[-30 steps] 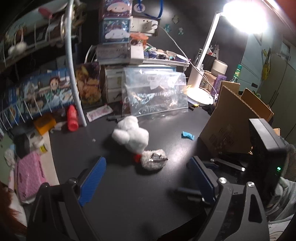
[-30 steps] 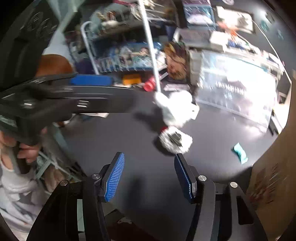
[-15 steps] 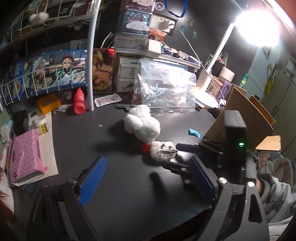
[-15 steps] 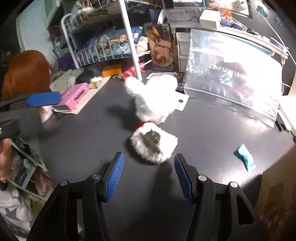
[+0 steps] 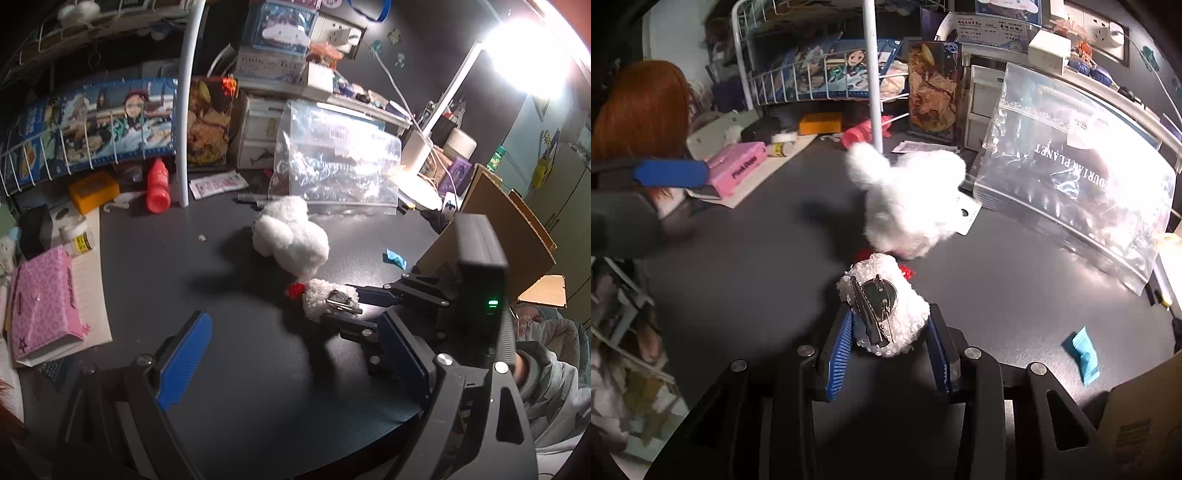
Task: Organize objects
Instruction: 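Close the right gripper on the white plush keychain and lift it, then carry the plush keychain into the cardboard box and open the right gripper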
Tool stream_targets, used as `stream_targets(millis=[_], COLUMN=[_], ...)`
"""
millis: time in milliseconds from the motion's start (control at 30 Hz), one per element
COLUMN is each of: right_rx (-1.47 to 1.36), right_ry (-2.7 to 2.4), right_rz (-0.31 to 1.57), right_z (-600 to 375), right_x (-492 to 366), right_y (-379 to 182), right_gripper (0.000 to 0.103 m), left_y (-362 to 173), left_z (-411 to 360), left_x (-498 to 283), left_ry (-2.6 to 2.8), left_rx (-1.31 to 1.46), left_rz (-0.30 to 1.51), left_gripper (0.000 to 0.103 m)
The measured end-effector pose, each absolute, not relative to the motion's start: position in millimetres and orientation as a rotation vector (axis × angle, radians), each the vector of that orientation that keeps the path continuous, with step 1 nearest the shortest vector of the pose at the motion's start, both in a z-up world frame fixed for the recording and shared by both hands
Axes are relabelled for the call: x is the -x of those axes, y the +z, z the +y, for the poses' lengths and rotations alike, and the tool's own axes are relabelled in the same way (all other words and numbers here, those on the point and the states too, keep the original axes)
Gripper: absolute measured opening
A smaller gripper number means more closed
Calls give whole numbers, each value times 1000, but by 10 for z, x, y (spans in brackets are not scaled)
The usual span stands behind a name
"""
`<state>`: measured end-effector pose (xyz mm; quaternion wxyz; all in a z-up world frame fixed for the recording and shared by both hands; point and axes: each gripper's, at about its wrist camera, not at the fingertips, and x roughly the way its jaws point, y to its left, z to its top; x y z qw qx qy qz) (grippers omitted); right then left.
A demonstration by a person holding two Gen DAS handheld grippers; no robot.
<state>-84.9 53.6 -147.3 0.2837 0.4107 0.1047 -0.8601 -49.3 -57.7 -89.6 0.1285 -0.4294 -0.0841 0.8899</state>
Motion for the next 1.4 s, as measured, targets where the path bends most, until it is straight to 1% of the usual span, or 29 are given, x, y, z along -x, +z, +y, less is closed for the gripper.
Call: stream_targets(millis=[167, 233, 300, 333, 400, 433, 567, 667, 733, 767, 1100, 1400], right_rx=[-1053, -1027, -987, -961, -927, -903, -823, -793, -786, -784, -775, -833], right_ry=[-2265, -2248, -2238, -2234, -2232, -2233, -2272, -2310, -2341, -2355, -2485, -2582], right_rz=[248, 239, 241, 247, 253, 256, 293, 319, 329, 336, 373, 320], right_z=[494, 458, 424, 408, 380, 371, 357, 371, 407, 428, 833, 1528], right_x=[686, 606, 511, 452, 383, 331, 194, 138, 108, 88, -12, 22], right_y=[-1295, -1191, -1062, -978, -855, -769, -507, -337, -222, -174, 242, 416], right_gripper=[34, 34, 34, 34, 34, 34, 34, 34, 34, 34, 34, 34], left_y=[-890, -853, -789, -747, -665, -634, -444, -308, -201, -148, 274, 401], left_z=[-513, -486, -448, -431, -406, -399, -352, -304, -236, -195, 382, 1144], left_x=[524, 525, 516, 507, 496, 495, 484, 482, 483, 485, 667, 997], left_ry=[2505, 2477, 2435, 2416, 2400, 2398, 2373, 2366, 2365, 2370, 2299, 2191], left_rx=[1262, 1264, 1253, 1241, 1229, 1225, 1190, 1165, 1141, 1129, 1062, 1103], left_rz=[-276, -281, -285, -290, -293, -293, -307, -314, -295, -279, -178, -98], left_gripper=[90, 87, 80, 78, 71, 70, 57, 52, 50, 44, 44, 44])
